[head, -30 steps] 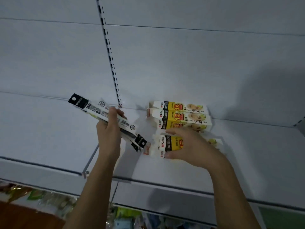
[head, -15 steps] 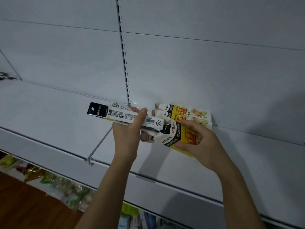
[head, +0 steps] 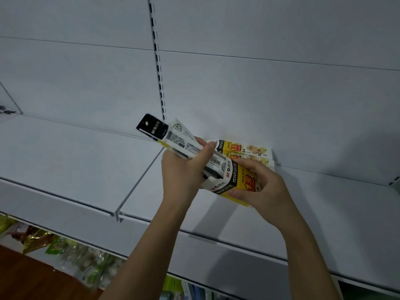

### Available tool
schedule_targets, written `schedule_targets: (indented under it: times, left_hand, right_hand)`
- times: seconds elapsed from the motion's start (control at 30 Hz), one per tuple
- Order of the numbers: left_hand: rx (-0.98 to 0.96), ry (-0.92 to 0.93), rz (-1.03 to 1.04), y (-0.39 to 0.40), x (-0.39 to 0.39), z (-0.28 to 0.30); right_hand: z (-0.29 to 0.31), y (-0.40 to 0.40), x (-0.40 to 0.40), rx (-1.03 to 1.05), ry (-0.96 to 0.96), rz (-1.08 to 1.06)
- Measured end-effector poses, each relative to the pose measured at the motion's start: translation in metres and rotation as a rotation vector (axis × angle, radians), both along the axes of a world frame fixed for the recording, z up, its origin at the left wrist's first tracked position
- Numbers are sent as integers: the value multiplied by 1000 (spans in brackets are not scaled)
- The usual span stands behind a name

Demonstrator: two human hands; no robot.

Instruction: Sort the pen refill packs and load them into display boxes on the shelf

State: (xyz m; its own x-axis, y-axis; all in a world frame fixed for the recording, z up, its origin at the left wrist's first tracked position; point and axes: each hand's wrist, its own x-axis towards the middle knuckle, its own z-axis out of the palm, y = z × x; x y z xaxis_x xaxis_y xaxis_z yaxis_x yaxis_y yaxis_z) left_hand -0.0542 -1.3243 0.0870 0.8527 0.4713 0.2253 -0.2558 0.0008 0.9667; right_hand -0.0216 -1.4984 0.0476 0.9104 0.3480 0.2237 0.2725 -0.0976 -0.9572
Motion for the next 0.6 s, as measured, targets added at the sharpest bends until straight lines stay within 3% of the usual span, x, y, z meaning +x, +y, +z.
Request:
schedule_targets:
  times: [0.17,0.23,0.43,0.6]
  left_hand:
    - [143,64,20,-8,6,2]
    - [58,54,42,-1,8,4]
    - [-453,-78,129,32,7,26]
    - [-360,-50,34,18,3,26]
  right_hand:
    - [0,2,-1,-8,-2,19]
    - [0,1,0,11,-4,6]
    - [-1,-11,7,69,22,-32]
    - [1,-5,8,77,50,4]
